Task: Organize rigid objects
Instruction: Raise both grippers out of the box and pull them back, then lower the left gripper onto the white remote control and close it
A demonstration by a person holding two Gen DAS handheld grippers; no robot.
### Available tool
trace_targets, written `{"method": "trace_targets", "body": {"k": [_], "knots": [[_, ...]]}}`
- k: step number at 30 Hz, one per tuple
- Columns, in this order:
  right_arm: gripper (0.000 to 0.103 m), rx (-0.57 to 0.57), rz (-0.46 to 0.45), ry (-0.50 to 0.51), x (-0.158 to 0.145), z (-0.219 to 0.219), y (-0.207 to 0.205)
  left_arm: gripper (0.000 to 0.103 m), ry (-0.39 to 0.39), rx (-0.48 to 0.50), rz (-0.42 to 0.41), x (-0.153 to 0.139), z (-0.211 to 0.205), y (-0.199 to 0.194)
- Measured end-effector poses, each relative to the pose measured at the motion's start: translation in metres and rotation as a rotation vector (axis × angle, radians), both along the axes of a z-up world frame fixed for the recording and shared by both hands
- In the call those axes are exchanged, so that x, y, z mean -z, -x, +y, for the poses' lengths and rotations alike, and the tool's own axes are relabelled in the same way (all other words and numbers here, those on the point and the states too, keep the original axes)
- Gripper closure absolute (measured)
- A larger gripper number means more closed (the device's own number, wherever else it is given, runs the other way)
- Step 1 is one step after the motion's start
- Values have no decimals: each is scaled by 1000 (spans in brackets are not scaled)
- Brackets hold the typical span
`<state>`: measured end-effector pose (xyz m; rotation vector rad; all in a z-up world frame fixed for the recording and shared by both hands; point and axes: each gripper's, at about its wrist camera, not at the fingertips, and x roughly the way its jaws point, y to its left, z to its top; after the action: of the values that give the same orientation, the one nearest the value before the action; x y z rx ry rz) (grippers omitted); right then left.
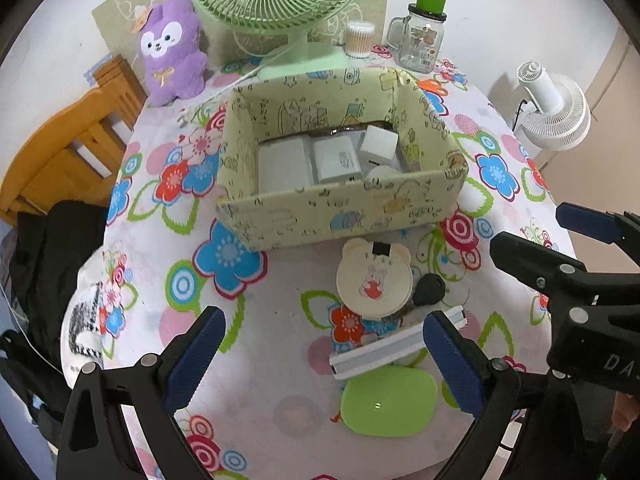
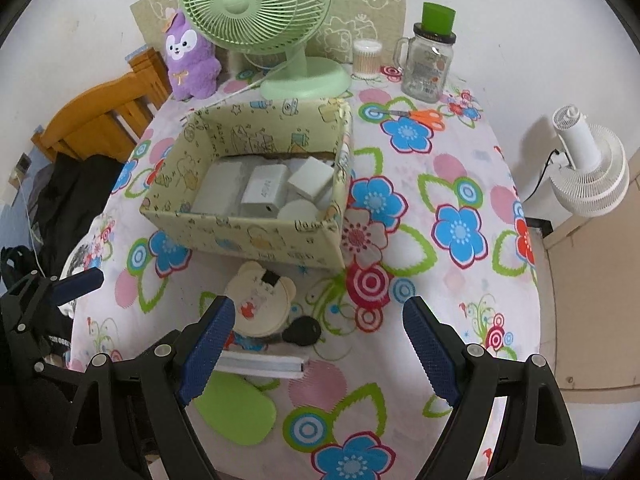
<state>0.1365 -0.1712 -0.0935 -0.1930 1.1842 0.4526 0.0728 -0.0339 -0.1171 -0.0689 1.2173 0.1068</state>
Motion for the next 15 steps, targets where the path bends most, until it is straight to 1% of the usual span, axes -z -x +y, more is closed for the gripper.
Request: {"method": "trace_targets", "body": {"k": [10, 15], "knots": [[15, 4, 26, 14, 22, -16, 11, 3, 54, -42, 36, 26, -7, 13], [15, -6, 40, 26, 33, -19, 15, 3, 56, -38, 52, 36, -13, 16]]}}
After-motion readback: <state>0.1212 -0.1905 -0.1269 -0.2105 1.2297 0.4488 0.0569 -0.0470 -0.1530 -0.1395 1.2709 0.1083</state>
